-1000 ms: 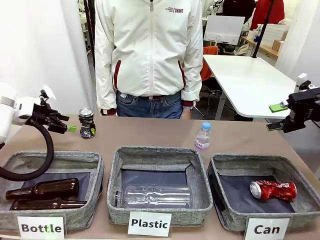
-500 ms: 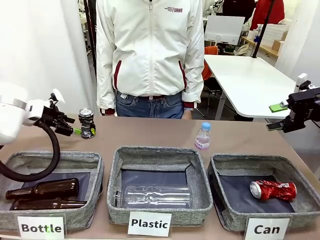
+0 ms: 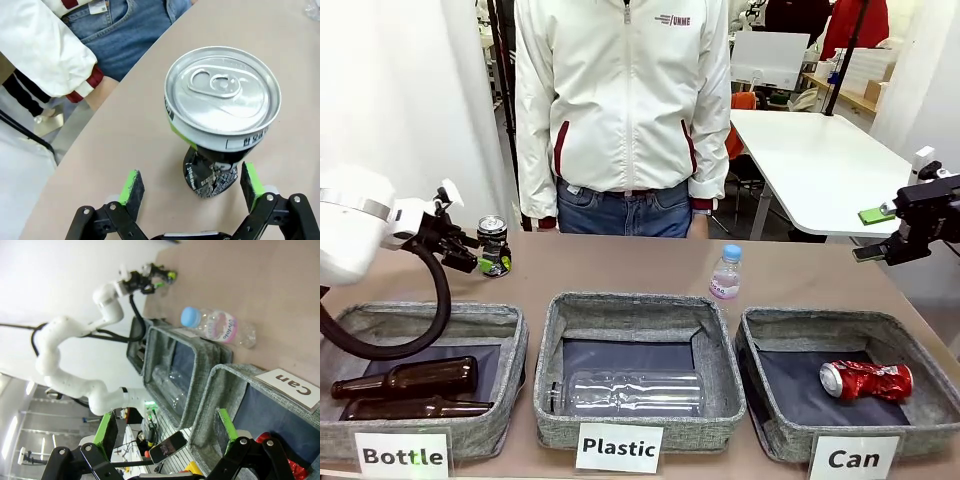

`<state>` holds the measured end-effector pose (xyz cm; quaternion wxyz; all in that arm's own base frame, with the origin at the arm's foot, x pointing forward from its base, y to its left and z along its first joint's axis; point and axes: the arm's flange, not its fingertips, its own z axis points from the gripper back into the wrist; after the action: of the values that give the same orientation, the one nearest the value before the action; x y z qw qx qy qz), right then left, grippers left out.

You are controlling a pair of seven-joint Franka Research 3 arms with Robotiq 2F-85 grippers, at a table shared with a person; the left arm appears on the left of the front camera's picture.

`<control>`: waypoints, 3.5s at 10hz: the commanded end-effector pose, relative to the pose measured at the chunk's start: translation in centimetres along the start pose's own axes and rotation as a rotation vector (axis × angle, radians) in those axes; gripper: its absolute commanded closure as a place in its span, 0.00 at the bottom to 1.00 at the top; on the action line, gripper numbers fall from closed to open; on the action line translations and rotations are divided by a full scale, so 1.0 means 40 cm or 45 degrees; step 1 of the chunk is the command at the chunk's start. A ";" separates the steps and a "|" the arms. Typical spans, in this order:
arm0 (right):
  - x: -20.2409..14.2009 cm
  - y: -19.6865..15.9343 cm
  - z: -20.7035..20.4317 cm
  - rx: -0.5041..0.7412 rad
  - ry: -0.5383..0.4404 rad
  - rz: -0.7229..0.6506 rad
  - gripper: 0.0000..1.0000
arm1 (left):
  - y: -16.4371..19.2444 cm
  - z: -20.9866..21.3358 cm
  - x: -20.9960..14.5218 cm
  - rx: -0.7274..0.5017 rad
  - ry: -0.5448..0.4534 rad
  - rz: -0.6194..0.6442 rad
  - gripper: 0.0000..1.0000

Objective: Sort the can waste into the basket.
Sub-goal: Pick up the can waste from the table and place it in the right Fabric basket.

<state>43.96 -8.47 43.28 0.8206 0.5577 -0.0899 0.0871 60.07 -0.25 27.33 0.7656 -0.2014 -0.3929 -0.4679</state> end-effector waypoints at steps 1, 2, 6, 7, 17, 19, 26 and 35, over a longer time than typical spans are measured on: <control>-0.004 0.003 -0.003 0.014 -0.017 0.030 0.00 | 0.012 -0.022 0.017 -0.063 -0.018 0.013 0.00; -0.004 0.003 -0.003 0.014 -0.017 0.030 0.00 | 0.014 -0.032 0.022 -0.070 -0.043 0.018 0.00; -0.004 0.003 -0.003 0.014 -0.017 0.030 0.00 | 0.023 -0.045 0.034 -0.107 -0.168 0.070 0.00; -0.004 0.003 -0.003 0.014 -0.017 0.030 0.00 | 0.020 -0.049 0.032 -0.111 -0.202 0.072 0.00; -0.004 0.003 -0.003 0.014 -0.017 0.030 0.00 | 0.026 -0.070 0.023 -0.156 -0.269 0.115 1.00; -0.004 0.003 -0.003 0.014 -0.017 0.030 0.00 | 0.030 -0.067 0.024 -0.172 -0.280 0.118 1.00; -0.004 0.003 -0.003 0.014 -0.017 0.030 0.00 | -0.109 0.314 0.098 -0.576 -0.159 0.205 1.00; -0.004 0.003 -0.003 0.014 -0.017 0.030 0.00 | -0.356 0.562 0.039 -0.928 0.008 0.030 1.00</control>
<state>43.96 -8.50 43.30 0.8205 0.5577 -0.0904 0.0871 38.66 6.94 41.02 0.6474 -0.4647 -0.2033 -0.5689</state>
